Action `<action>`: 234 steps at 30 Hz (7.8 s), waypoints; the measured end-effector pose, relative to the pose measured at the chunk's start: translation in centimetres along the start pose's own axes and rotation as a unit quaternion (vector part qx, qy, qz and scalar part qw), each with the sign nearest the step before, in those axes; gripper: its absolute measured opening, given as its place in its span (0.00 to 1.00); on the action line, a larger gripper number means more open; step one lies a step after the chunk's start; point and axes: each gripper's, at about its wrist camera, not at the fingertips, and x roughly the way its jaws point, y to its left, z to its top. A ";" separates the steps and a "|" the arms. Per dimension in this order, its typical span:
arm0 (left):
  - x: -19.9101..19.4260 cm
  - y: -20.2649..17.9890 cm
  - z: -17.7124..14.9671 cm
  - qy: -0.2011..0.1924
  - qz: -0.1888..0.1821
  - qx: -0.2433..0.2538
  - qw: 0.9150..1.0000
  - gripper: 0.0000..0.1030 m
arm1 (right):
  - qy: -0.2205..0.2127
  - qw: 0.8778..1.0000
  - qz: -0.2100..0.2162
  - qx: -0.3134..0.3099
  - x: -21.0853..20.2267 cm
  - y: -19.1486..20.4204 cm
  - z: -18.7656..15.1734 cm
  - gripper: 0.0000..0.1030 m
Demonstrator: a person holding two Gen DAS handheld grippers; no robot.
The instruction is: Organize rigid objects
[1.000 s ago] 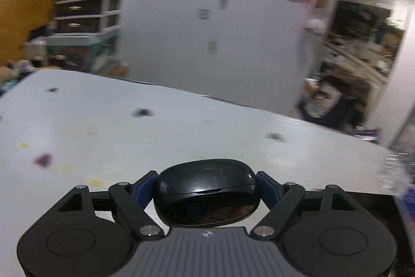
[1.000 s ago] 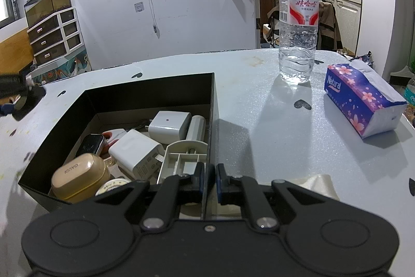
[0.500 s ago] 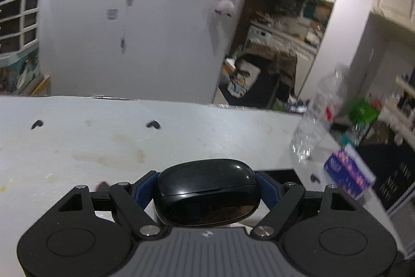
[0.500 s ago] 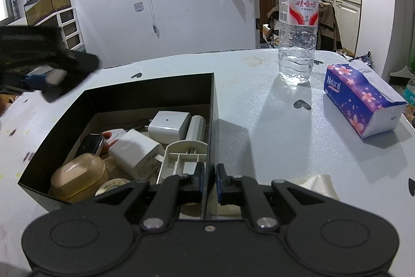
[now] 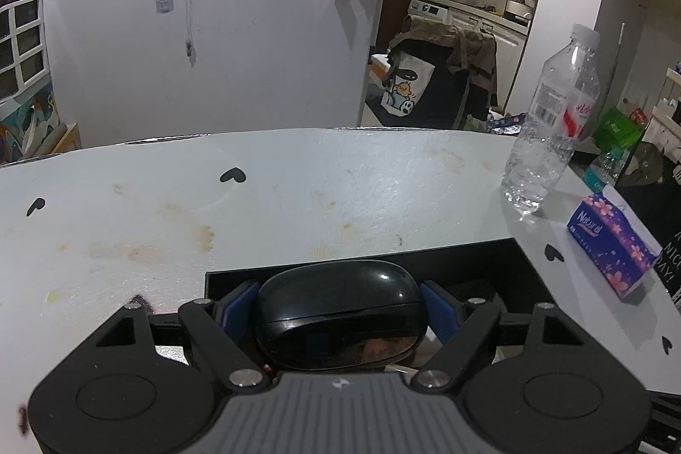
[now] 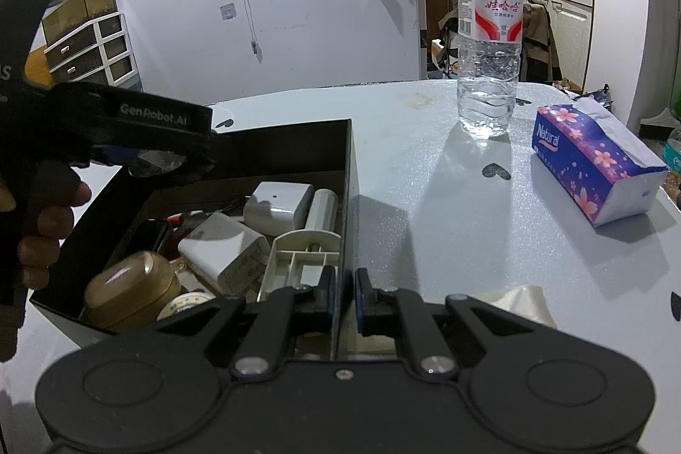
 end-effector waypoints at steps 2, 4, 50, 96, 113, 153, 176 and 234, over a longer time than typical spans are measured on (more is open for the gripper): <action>0.2 0.2 -0.1 0.001 0.002 0.000 1.000 0.79 | 0.000 1.000 0.000 0.000 0.0 0.0 0.0 0.09; 0.3 0.1 -0.1 0.001 0.003 0.002 1.000 0.79 | 0.000 1.000 0.000 0.000 0.0 0.0 0.0 0.09; -11.0 0.6 -3.3 -0.055 0.007 0.056 0.997 0.98 | -0.001 1.000 -0.001 -0.001 0.0 0.0 0.0 0.09; -14.0 0.6 -9.6 -0.076 0.050 0.028 0.995 0.99 | -0.067 0.998 -0.009 0.012 -7.4 1.3 -0.2 0.29; -17.5 2.4 -12.5 -0.088 0.037 0.028 0.995 1.00 | -0.099 0.993 -0.059 -0.008 -14.0 4.7 -4.0 0.75; -20.0 5.1 -15.6 -0.093 0.041 0.029 0.994 1.00 | -0.107 0.990 -0.092 -0.010 -15.5 6.7 -7.3 1.00; -20.1 5.1 -15.6 -0.094 0.042 0.028 0.994 1.00 | -0.107 0.990 -0.091 -0.008 -15.5 6.8 -7.3 1.00; -20.2 5.1 -15.6 -0.095 0.042 0.029 0.994 1.00 | -0.104 0.990 -0.091 -0.008 -15.5 6.8 -7.4 1.00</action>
